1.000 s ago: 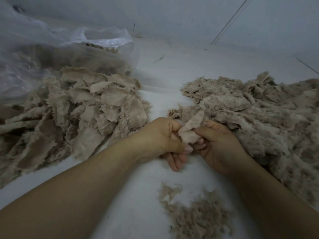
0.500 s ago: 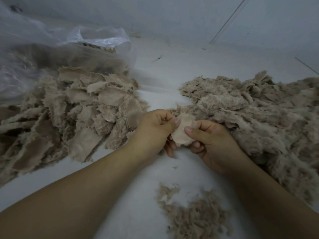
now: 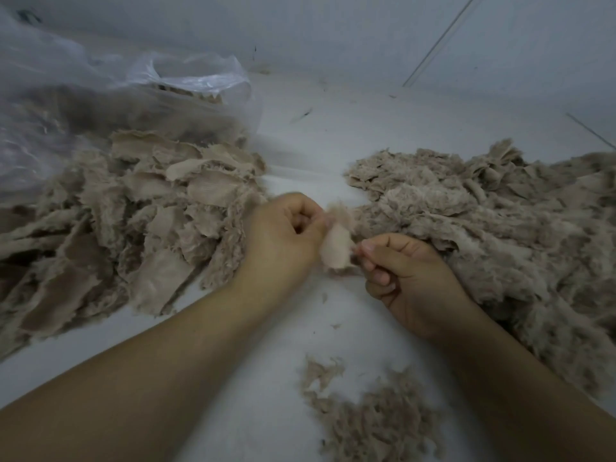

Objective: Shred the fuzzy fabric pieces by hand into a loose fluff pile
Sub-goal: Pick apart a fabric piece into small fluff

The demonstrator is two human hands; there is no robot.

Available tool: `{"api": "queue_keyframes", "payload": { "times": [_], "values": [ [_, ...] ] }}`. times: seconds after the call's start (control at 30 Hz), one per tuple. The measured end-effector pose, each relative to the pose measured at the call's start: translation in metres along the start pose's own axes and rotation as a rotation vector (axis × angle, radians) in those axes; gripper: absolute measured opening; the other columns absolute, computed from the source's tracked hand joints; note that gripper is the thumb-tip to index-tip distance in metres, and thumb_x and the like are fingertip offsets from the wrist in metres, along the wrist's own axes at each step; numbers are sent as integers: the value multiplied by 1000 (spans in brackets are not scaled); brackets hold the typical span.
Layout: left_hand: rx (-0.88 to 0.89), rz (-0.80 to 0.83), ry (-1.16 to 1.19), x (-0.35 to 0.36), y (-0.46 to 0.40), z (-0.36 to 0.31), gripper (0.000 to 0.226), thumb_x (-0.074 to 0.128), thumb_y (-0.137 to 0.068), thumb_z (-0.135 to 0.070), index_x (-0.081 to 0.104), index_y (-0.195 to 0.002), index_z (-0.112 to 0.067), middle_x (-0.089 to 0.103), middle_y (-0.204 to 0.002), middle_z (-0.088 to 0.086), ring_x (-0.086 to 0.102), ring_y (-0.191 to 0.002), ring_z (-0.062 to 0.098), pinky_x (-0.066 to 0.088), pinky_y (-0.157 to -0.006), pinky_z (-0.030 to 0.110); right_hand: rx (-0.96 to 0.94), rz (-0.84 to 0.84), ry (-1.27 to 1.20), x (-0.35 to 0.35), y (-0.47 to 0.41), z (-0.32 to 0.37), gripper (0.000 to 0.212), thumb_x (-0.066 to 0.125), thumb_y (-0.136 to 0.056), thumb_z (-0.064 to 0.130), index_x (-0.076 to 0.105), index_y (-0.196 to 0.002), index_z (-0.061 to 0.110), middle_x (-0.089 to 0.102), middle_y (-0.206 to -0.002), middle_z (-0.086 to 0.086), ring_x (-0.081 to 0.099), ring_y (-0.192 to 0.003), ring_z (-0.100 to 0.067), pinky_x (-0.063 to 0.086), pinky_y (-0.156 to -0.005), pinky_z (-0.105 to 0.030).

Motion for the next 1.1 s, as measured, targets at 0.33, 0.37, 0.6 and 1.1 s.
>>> {"api": "queue_keyframes", "payload": {
  "times": [0.33, 0.37, 0.6, 1.1],
  "values": [
    [382, 170, -1427, 3, -3, -29, 23, 64, -67, -11, 44, -59, -16, 43, -65, 4, 58, -80, 32, 32, -57, 30, 70, -65, -75, 0, -2, -5, 16, 49, -95, 3, 62, -89, -3, 54, -64, -4, 42, -47, -4, 32, -41, -13],
    [522, 161, -1345, 13, 4, -37, 12, 58, -63, -5, 49, -60, -11, 46, -67, 9, 56, -77, 35, 32, -56, 32, 72, -68, -89, -1, -3, -5, 16, 49, -95, 2, 63, -92, -4, 54, -64, -5, 42, -47, -5, 32, -41, -13],
    [497, 475, -1253, 49, 4, 8, 28, 48, -84, -13, 67, -104, -20, 37, -145, 6, 9, -137, 27, 4, -107, 55, 84, -75, -103, -1, -4, -8, 21, 49, -95, 2, 64, -108, -5, 55, -67, -4, 44, -50, -5, 35, -43, -13],
    [77, 159, 84, 26, 6, -1, 27, 72, -80, 4, 65, -76, -22, 62, -70, -1, 55, -60, 9, 47, -58, 26, 80, -14, -88, 4, -2, -4, 3, 59, -76, 10, 59, -74, 7, 51, -63, -2, 39, -46, -3, 30, -41, -12]
  ]
}}
Point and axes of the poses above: each hand's wrist, its own y-axis away from the middle knuckle, its own x-axis out of the palm, z = x × y, the point moved 8 cm from there along -y, towards the middle knuckle
